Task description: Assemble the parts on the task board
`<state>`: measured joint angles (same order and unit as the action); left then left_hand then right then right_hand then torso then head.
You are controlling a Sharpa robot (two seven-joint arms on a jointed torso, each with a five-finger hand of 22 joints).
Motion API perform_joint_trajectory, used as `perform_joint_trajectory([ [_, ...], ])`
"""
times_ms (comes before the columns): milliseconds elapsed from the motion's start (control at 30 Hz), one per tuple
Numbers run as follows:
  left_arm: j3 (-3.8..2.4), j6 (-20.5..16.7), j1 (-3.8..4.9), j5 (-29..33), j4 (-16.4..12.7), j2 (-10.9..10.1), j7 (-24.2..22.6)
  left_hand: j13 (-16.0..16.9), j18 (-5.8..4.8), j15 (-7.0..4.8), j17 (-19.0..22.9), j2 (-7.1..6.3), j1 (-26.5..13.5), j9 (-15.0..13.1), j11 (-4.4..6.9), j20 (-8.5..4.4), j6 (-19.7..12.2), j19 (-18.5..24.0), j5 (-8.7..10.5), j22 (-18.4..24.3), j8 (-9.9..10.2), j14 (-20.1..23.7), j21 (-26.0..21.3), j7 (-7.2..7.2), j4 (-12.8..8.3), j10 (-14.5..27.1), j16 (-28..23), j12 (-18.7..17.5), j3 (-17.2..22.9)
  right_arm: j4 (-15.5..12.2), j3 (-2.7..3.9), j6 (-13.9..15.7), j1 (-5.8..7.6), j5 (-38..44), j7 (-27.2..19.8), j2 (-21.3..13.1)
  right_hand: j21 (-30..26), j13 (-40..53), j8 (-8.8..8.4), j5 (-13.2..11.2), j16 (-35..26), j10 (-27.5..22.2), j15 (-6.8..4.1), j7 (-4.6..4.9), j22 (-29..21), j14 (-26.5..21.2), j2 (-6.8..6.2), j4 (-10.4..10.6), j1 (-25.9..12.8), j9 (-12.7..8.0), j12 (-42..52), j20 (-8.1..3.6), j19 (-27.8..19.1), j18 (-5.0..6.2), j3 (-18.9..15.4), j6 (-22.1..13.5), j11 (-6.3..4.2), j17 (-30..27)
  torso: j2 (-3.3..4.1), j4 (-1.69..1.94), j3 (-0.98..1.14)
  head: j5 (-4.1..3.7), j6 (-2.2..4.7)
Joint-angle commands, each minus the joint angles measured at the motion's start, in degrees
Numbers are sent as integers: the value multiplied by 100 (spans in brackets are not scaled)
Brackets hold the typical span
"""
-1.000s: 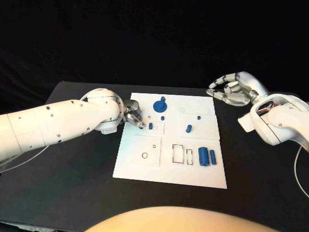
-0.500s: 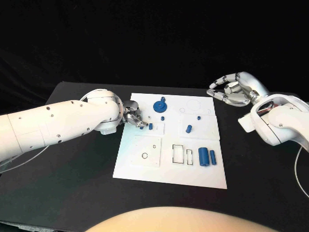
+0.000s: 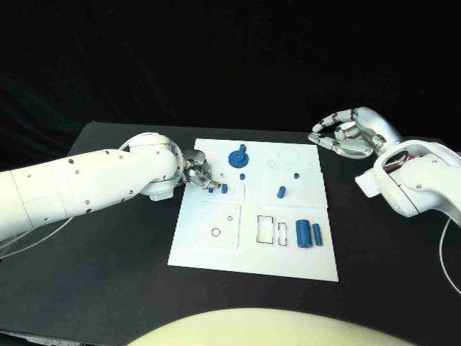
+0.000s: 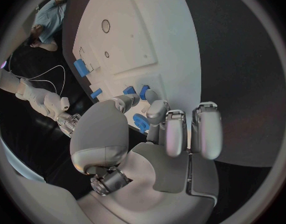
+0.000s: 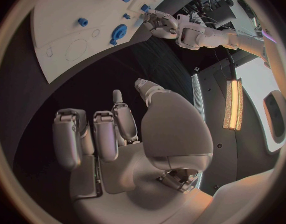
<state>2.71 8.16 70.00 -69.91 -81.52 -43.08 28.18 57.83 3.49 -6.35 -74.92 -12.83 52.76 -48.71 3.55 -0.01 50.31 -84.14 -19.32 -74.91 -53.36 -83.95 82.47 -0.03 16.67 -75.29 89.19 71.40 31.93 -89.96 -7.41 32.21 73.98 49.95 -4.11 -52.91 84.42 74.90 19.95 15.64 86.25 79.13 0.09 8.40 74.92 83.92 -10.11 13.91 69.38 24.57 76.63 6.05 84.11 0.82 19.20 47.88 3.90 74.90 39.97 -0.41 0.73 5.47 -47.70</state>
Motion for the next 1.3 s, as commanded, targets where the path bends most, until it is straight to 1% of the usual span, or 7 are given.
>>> perform_joint_trajectory([
  [33, 20, 85, -29, 61, -4, 2, 31, 0, -64, -19, -1408, 21, -30, -8, -9, -23, 31, -50, 13, -205, 29, -577, 25, 24, -6, -23, 25, 11, -36, -7, 4, -31, -3, 20, -39, -2, -35, 78, 29, 38, -24, -32, -48, 16, 1134, 383, 30, 29, -17, 10, -24, -35, 230, 77, 9, -42, -13, 504, 2, -2, -2, 5, 9],
  [600, -222, -867, -4, 721, -161, -201, -201, -1358, 54, 173, -989, 120, -279, 207, -250, 92, -564, 201, 4, 360, 520, -445, -353, 297, 13, 973, -231, -894, -779, 25, 4, -27, -12, 17, -51, 17, -53, 73, 34, 41, -30, -37, -48, 15, 1124, 381, 31, 42, -23, 10, -30, -35, 220, 81, -3, -46, -13, 492, 2, -2, -2, -1, 54],
  [667, -238, -1053, 2, 837, -171, -213, -299, -2073, 86, 263, -917, 153, -239, 380, -361, 158, -797, 276, 2, 534, 766, -420, -485, 423, 15, 1495, -287, -1418, -902, 29, 4, -27, -14, 16, -52, 19, -53, 73, 34, 41, -30, -37, -48, 15, 1124, 381, 31, 42, -23, 10, -30, -35, 220, 81, -3, -46, -13, 492, 4, -5, -3, -8, 55],
  [833, -254, -1420, 8, 1022, -177, -233, -632, -2246, 195, 405, -552, 217, -96, 674, -529, 276, -1066, 520, -15, 1094, 1085, -279, -893, 604, 17, 1747, -550, -1612, -1086, 35, 4, -23, -16, 14, -52, 16, -67, 67, 35, 41, -33, -42, -48, 16, 1116, 379, 31, 46, -24, 9, -36, -35, 212, 85, -7, -49, -13, 486, 2, -9, 3, -10, 71],
  [1000, -237, -1870, 8, 1149, -152, -174, -1774, -2697, 696, 712, 1727, 189, 1069, 1026, -854, 565, -1557, 1996, -33, 3988, 1357, 1083, -3293, 919, -40, 2651, -2492, -2213, -957, 38, 4, -1, -17, 12, -68, 8, -84, 57, 35, 42, -39, -50, -48, 16, 1105, 376, 31, 47, -24, 9, -46, -35, 202, 89, -8, -50, -13, 472, 0, 7, 8, -70, 126],
  [1133, -145, -2336, -8, 642, -102, -48, -2698, -3108, 695, 843, 2707, 84, 2328, 1434, -991, 691, -1609, 2199, -5, 4272, 1622, 2008, -3767, 1059, -437, 3031, -3380, -2625, -481, 46, 4, 9, -17, -8, -97, 11, -165, 16, 36, 44, -64, -84, -48, 16, 1055, 362, 31, 46, -20, 9, -86, -35, 153, 110, -8, -52, -13, 410, 2, -1, -2, -101, 175],
  [1300, -70, -2561, -67, -246, 25, 144, -3206, -3615, 696, 846, 2858, -106, 2751, 1947, -1013, 709, -1479, 2190, 32, 4280, 1979, 2172, -3798, 1044, -630, 3205, -3369, -3107, -269, 54, 4, 5, -17, -33, -125, 20, -324, -191, 45, 52, -144, -256, -49, 17, 958, 316, 40, 44, 12, 9, -294, -36, 59, 150, -12, -69, -13, 250, 5, -5, -2, -128, 213],
])
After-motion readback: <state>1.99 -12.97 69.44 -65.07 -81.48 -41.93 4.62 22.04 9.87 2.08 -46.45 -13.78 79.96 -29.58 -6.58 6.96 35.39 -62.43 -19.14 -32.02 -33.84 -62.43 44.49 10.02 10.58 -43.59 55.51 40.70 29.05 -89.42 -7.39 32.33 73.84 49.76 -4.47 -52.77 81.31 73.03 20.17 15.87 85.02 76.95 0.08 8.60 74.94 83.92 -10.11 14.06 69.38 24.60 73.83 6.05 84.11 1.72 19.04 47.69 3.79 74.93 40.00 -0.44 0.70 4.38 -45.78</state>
